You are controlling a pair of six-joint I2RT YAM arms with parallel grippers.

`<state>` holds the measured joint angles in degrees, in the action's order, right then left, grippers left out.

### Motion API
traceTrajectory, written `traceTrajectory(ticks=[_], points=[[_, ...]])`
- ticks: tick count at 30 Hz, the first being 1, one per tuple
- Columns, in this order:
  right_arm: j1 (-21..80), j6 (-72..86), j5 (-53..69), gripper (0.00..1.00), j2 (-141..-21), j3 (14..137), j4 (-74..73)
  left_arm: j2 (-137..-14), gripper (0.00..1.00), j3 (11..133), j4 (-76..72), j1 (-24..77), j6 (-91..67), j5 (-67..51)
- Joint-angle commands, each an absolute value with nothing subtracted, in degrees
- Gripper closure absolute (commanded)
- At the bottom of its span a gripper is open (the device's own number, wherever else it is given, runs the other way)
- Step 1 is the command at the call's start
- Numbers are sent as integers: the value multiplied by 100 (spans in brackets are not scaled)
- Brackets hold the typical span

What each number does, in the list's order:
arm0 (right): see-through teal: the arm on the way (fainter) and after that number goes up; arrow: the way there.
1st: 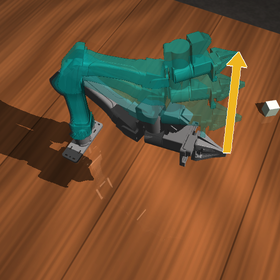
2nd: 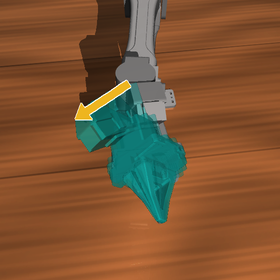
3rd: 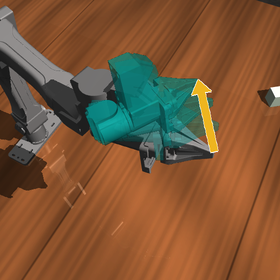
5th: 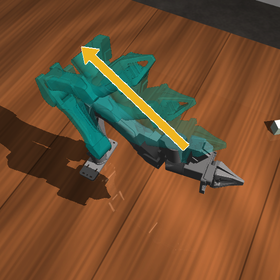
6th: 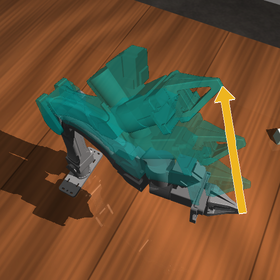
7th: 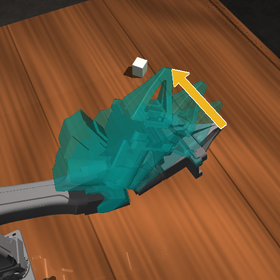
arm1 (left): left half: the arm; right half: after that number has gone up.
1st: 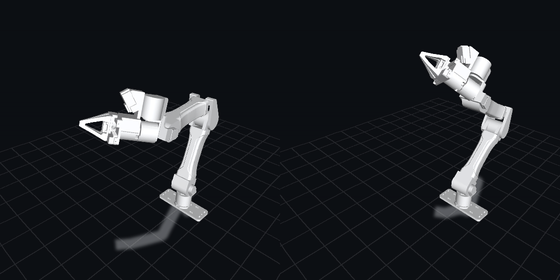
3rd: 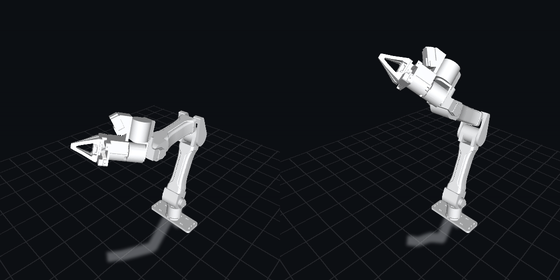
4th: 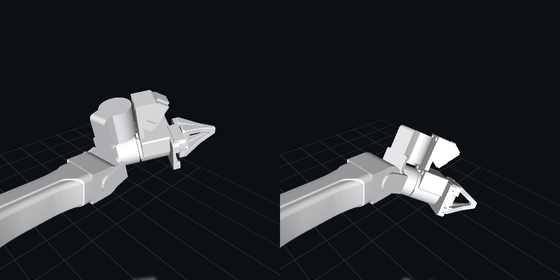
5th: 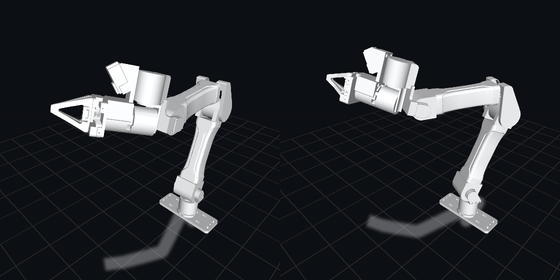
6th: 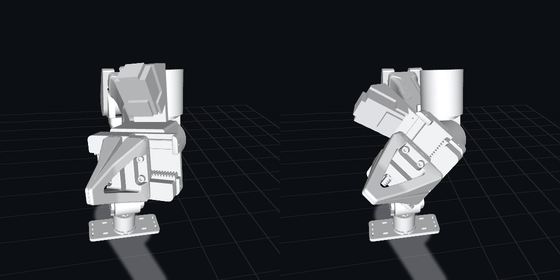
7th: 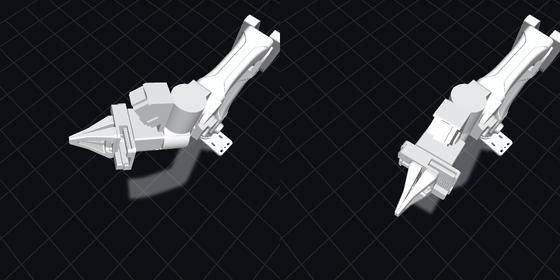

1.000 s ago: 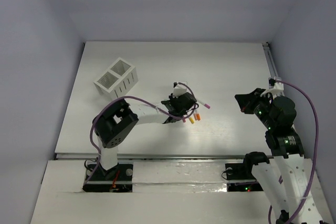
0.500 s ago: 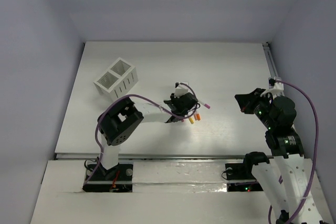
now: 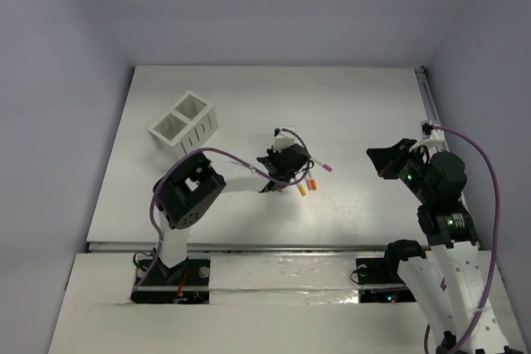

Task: Sort the stationery into containers
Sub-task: Pick up the pen from the center of the board, then place the pen in the storage box.

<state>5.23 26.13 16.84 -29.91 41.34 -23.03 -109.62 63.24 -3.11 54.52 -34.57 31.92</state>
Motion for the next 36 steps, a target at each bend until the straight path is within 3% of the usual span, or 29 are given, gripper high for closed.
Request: traceTrajectory(ticks=[1, 4, 8, 15, 19, 26, 36], points=[[492, 3040, 2573, 100, -3199, 3693, -1128, -10329, 100, 6205, -273, 5440, -3489, 3375], [553, 3313, 3462, 100, -3795, 3270, -204, -9582, 100, 6126, -281, 5440, -3454, 3471], [957, 3112, 3087, 100, -4358, 3155, 175, -8492, 100, 6135, -220, 5274, -3252, 3787], [2012, 3024, 2128, 100, -4834, 3217, 439, -6997, 100, 6187, -325, 3272, -2831, 3919], [2328, 3058, 2030, 100, -5036, 3121, 737, -7101, 100, 6539, -220, 1972, -2541, 3903], [2874, 2918, 1837, 100, -5159, 3041, 905, -7689, 100, 6592, -843, 802, -1785, 3929], [3111, 2812, 1591, 100, -5124, 3076, 729, -8428, 100, 6373, -1757, 668, -713, 4359]])
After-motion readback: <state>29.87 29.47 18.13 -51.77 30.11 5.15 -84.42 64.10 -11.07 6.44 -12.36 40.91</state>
